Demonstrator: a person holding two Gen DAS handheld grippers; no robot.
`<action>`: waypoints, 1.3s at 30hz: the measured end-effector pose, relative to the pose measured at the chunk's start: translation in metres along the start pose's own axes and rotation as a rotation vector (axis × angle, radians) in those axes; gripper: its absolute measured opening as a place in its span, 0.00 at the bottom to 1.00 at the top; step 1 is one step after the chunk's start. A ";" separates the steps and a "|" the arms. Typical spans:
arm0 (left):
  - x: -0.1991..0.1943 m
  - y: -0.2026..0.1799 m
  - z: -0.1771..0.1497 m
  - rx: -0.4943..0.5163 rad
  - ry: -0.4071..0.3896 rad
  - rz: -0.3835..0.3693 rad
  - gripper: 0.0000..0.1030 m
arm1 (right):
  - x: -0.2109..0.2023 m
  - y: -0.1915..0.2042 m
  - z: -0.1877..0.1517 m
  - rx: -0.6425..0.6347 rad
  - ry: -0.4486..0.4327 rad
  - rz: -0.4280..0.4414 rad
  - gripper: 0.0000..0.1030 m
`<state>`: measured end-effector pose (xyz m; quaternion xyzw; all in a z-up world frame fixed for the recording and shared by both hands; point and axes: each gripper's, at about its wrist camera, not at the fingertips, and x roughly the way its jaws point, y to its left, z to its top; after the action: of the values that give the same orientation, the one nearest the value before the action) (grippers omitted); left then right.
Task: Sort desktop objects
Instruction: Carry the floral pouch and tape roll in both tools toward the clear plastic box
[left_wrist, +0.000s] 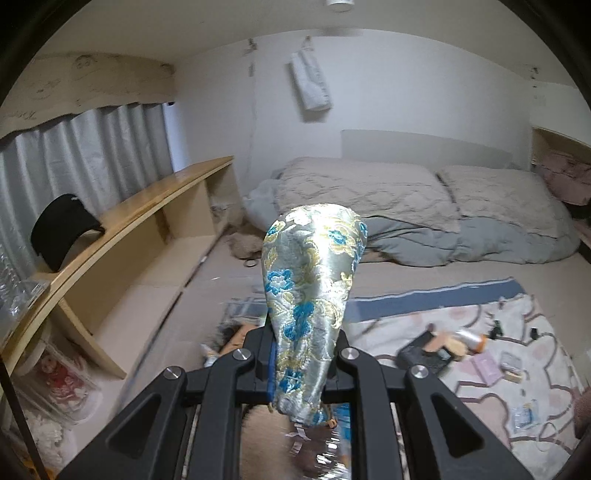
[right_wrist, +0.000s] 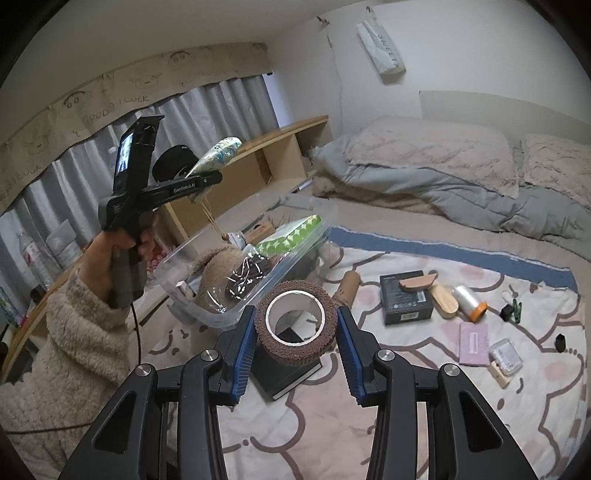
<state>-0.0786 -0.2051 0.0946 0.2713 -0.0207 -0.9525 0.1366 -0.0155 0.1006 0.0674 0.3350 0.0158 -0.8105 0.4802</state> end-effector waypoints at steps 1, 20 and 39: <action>0.004 0.005 -0.001 0.002 -0.002 0.018 0.15 | 0.003 0.001 0.001 0.001 0.004 0.006 0.42; 0.130 0.048 0.015 0.037 0.194 0.052 0.15 | 0.054 0.009 0.011 -0.053 0.064 0.038 0.42; 0.218 0.059 0.006 0.145 0.390 0.194 0.17 | 0.068 -0.014 0.010 -0.015 0.101 0.040 0.42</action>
<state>-0.2450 -0.3213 -0.0047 0.4562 -0.0882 -0.8604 0.2092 -0.0534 0.0525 0.0332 0.3721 0.0395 -0.7826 0.4975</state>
